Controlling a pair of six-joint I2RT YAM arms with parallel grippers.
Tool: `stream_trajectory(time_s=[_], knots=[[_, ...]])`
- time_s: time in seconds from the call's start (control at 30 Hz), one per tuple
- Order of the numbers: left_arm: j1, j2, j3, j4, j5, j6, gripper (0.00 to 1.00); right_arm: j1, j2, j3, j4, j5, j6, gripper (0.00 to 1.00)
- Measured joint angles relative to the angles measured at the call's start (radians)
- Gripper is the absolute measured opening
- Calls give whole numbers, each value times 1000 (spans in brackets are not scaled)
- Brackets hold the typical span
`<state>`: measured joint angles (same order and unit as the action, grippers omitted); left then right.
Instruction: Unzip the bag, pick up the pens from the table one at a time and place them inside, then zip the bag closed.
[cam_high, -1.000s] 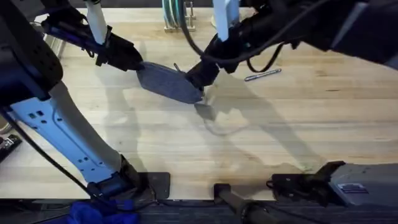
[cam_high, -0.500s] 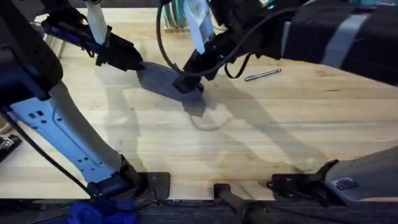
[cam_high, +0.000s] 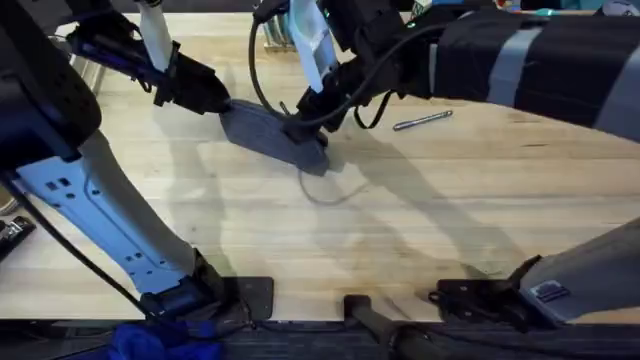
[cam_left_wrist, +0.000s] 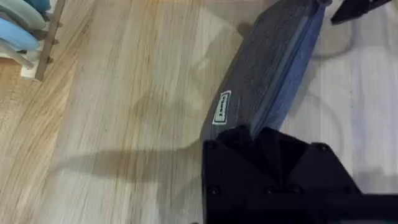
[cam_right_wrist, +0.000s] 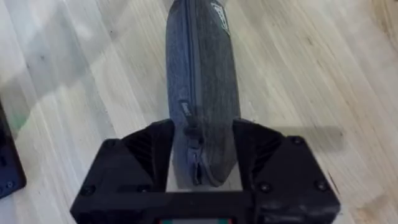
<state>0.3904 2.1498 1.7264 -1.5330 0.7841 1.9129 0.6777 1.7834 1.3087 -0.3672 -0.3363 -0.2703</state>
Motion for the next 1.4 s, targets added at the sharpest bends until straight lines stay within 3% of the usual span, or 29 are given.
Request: stream_trajectory(time_s=[0.4,0.43,0.5,0.57,1.4], knots=[[0,0,0,0,0,0,42,0,0,0,1,0,0,406],[0,0,0,0,0,0,42,0,0,0,1,0,0,355],[0,0,0,0,0,0,42,0,0,0,1,0,0,103],[0,0,0,0,0,0,42,0,0,0,1,0,0,42],[0,0,0,1,0,0,41,3,6,40,-32,9,40,30]])
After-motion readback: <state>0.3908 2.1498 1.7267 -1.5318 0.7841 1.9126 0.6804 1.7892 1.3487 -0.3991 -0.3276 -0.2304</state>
